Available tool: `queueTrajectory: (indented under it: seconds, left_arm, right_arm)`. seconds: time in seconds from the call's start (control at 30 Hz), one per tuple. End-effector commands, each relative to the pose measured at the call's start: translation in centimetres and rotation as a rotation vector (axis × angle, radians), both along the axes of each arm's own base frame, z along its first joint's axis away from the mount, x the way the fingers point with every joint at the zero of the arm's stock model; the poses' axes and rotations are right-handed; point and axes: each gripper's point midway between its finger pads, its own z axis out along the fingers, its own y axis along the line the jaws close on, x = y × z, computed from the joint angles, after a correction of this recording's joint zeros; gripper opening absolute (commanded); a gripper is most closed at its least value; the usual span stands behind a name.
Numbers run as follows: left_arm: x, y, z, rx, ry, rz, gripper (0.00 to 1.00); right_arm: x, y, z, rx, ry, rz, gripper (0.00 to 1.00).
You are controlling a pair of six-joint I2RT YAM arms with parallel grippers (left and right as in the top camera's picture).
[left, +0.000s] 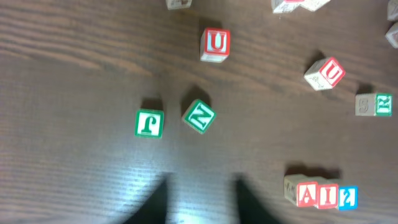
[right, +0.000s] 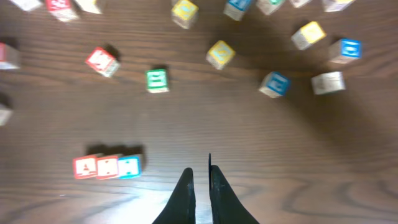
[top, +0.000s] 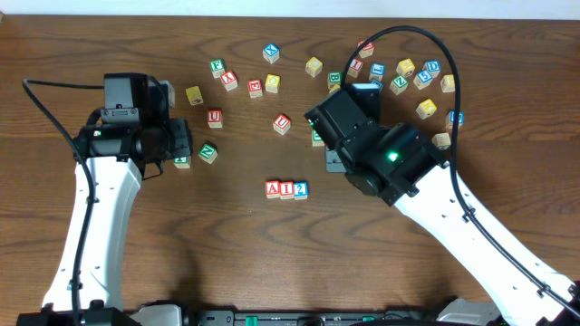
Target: Spell out AI2
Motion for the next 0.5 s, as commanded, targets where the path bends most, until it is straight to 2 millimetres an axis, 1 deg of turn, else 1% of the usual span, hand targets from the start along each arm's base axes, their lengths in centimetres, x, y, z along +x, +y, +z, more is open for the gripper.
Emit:
queueTrajectory:
  seconds: [0.0, 0.07, 0.17, 0.33, 0.4, 0.47]
  left_arm:
    - [-0.5, -0.2, -1.4, -0.009, 0.058, -0.01, 0.08]
    - [-0.6, -0.6, -2.3, -0.01, 0.09, -0.019, 0.08]
    - [-0.5, -1.8, -4.0, -0.007, 0.144, -0.054, 0.07]
    - [-0.6, -5.1, -7.1, 0.002, 0.229, -0.15, 0.08]
    - [-0.5, -6.3, -7.8, 0.016, 0.238, -0.175, 0.07]
    - [-0.1, -6.9, -8.2, 0.045, 0.228, -0.169, 0.08]
  right_arm:
    - [0.9, -2.2, 1.4, -0.045, -0.05, -0.043, 0.04]
    - [1.4, -3.1, 1.5, -0.045, -0.05, -0.072, 0.04]
    - [2.0, -4.6, 1.5, -0.045, -0.05, -0.117, 0.04]
    - [2.8, -7.1, 1.4, -0.05, -0.044, -0.191, 0.03]
    - [3.0, -7.8, 1.4, -0.051, -0.043, -0.211, 0.03]
    - [3.1, -8.3, 1.4, -0.052, -0.042, -0.226, 0.03]
